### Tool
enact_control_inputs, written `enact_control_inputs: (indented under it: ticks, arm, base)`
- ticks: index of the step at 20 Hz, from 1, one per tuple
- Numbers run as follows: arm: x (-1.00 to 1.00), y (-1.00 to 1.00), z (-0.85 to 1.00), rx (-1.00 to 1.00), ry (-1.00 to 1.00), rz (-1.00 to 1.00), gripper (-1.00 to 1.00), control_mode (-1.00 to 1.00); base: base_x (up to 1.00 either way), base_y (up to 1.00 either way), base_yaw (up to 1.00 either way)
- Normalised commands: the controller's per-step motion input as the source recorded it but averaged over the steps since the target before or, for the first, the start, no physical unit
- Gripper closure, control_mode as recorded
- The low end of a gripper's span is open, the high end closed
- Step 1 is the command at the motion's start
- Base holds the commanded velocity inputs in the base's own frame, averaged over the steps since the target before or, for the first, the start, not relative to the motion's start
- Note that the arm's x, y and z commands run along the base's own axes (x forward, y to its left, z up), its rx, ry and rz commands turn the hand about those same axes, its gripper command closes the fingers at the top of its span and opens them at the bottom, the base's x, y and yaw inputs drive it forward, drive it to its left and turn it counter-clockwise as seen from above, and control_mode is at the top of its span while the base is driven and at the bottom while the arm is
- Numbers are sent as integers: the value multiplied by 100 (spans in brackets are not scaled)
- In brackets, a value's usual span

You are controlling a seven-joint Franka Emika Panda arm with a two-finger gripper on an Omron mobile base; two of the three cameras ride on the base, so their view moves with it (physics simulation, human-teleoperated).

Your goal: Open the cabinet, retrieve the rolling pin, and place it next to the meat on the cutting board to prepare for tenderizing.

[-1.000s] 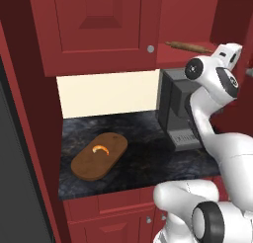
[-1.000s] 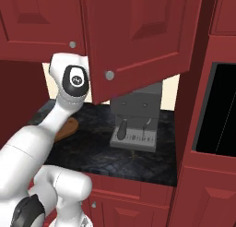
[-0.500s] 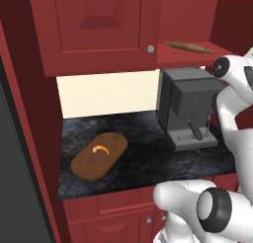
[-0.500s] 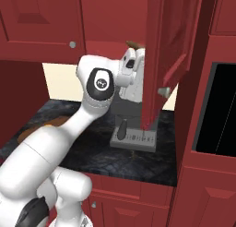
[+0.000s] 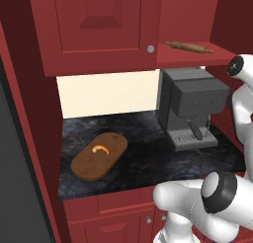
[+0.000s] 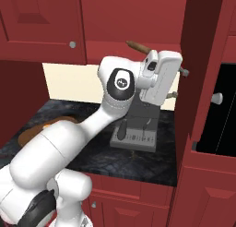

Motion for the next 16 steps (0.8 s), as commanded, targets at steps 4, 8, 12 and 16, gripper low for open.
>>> enact_control_inputs:
  ticks: [4, 8, 12, 16]
  arm:
    - [-52, 2, -1, 1, -1, 0, -100, -100]
    - [-66, 36, 0, 3, -6, 0, -100, -100]
    - [-55, 67, 0, 3, -4, 0, -100, -100]
    - [-46, 82, 0, 4, -3, 0, -100, -100]
  base:
    - [0, 0, 0]
    - [0, 0, 0]
    - [0, 0, 0]
    - [0, 0, 0]
